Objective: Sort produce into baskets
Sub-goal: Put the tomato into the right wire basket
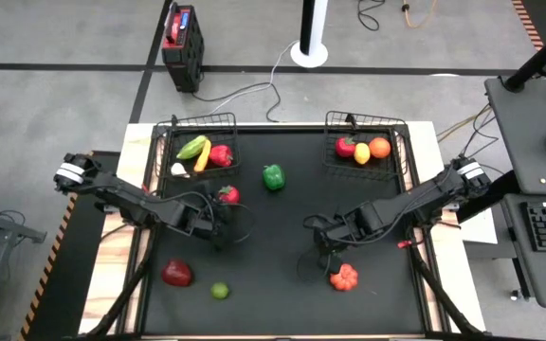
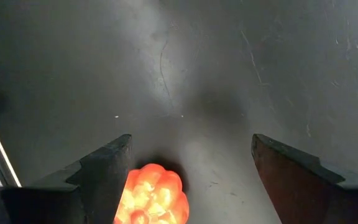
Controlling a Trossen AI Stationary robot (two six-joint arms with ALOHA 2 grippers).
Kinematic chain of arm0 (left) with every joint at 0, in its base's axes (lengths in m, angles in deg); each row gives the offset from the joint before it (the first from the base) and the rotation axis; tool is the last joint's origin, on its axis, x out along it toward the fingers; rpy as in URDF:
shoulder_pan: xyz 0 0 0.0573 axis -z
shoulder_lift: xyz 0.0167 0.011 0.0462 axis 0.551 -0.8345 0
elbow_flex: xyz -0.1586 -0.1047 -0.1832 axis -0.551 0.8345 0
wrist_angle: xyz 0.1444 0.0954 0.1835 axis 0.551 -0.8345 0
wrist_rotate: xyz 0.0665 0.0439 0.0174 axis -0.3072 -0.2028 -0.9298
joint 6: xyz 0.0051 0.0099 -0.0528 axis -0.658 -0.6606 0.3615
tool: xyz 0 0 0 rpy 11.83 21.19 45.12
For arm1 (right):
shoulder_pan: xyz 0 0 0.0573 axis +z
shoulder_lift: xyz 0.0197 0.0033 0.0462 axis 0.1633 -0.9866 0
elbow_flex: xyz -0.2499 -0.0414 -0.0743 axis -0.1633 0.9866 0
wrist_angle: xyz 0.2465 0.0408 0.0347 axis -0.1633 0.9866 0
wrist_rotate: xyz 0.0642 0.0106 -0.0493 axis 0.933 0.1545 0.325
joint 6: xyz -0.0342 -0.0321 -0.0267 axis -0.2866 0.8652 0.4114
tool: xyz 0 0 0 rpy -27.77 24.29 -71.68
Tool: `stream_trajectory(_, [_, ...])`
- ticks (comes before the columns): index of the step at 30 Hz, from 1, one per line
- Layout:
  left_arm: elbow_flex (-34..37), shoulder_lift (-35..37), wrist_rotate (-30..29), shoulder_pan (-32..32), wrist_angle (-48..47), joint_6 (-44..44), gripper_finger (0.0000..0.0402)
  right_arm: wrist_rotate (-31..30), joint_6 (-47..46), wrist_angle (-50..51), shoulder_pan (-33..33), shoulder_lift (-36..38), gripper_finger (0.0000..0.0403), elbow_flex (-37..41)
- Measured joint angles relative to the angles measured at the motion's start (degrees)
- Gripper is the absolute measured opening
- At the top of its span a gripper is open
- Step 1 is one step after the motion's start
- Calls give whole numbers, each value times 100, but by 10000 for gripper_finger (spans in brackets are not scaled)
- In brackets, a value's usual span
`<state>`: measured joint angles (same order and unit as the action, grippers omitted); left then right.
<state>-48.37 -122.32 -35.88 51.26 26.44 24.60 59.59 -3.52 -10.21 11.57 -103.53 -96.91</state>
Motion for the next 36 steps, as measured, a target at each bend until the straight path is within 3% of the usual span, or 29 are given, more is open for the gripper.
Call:
stream_trajectory(4, [262,0,260,-156,363,-36,233,-2,7,-28,0,0,320,0])
stream_trajectory(17, [655,2,278,-299,924,12,224,-34,-4,-58,1,-2,320,0])
stream_trajectory(21, [646,2,278,-299,927,-5,179,-144,-4,-69,0,-3,320,0])
stream_trajectory(31, [642,4,572,-299,922,-92,13,-148,0,-122,0,-4,320,0])
stream_trajectory(36, [642,3,573,-299,923,-93,7,-159,7,-135,1,-4,320,0])
